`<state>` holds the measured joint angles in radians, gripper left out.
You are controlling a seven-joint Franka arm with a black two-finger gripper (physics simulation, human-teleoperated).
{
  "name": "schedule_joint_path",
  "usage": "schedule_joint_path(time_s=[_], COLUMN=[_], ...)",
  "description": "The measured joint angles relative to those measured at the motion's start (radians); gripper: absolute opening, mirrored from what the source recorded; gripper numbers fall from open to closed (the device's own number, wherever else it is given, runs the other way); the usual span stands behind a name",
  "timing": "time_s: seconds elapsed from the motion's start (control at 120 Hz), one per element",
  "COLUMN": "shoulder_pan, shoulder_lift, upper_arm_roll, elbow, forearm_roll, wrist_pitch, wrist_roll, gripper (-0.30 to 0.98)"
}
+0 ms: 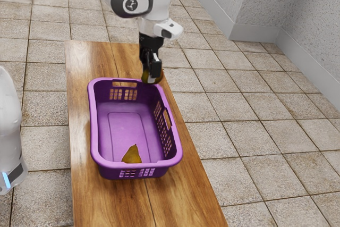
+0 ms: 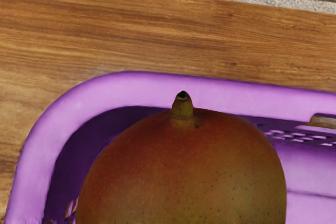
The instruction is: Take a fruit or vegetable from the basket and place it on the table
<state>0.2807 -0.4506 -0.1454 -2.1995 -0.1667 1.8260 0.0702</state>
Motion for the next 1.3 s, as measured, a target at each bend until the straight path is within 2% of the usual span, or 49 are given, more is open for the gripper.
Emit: schedule_joint_path(time_s=[0.075, 0.158, 0.35, 0.567, 0.725, 0.867, 0.925, 1.0, 1.075, 1.3], shoulder_pan=[0.075, 0.128, 0.242, 0.291, 0.319, 0.337, 0.339, 0.340, 0.340, 0.340], shoulder_lift=[-0.008, -0.010, 0.001, 0.077, 0.189, 0.217, 0.219, 0.219, 0.219, 0.219], upper_arm_roll=[0.006, 0.053, 0.104, 0.106, 0.107, 0.107, 0.107, 0.107, 0.107, 0.105], elbow=[0.019, 0.027, 0.041, 0.044, 0.043, 0.043, 0.044, 0.044, 0.045, 0.059], forearm_roll=[0.006, 0.018, 0.091, 0.152, 0.164, 0.167, 0.166, 0.157, 0.150, 0.145], wrist_pitch=[-0.044, -0.080, -0.132, -0.153, -0.123, -0.096, -0.090, -0.085, -0.082, -0.081], wrist_roll=[-0.006, -0.011, -0.020, -0.026, -0.029, -0.031, -0.031, -0.031, -0.030, -0.029], gripper=[0.20, 0.20, 0.20, 0.21, 0.21, 0.21, 0.28, 0.44, 0.54, 0.65])
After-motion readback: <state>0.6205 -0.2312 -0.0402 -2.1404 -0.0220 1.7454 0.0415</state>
